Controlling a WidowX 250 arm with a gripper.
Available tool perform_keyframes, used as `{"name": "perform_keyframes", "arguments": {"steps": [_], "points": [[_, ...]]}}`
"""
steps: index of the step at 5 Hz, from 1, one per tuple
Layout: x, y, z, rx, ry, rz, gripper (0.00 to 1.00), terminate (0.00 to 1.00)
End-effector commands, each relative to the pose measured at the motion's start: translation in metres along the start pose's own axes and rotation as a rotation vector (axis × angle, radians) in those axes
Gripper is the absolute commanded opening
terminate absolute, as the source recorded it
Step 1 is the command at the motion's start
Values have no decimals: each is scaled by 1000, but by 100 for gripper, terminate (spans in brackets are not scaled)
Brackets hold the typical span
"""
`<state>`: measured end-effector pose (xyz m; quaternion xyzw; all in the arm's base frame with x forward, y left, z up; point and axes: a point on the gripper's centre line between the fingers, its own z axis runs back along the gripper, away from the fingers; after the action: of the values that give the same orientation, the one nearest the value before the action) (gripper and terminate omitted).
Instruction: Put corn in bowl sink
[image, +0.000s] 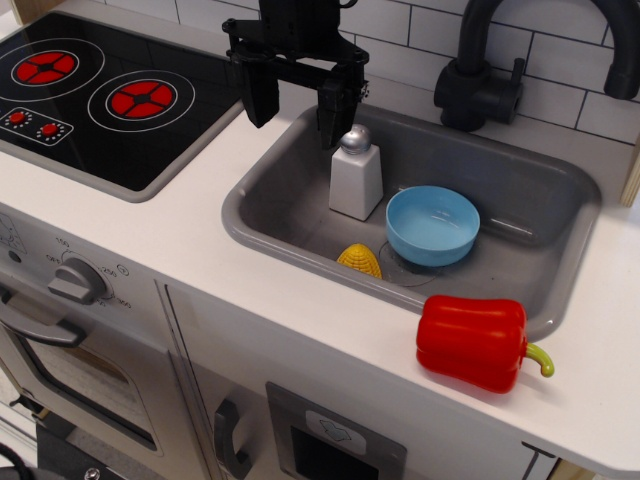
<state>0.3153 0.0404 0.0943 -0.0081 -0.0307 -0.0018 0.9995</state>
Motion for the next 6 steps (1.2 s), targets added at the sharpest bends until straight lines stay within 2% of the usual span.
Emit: {"name": "perform_keyframes", "arguments": {"steps": [1, 2, 3, 4, 6], "points": [[0, 0, 0, 0, 0, 0, 100, 0], [-3, -11, -9, -17, -6, -19, 100, 0], [-8, -21, -24, -8, -30, -5, 100, 0], [-8, -27, -46, 26, -49, 19, 100, 0], [-7, -42, -76, 46, -28, 14, 100, 0]]}}
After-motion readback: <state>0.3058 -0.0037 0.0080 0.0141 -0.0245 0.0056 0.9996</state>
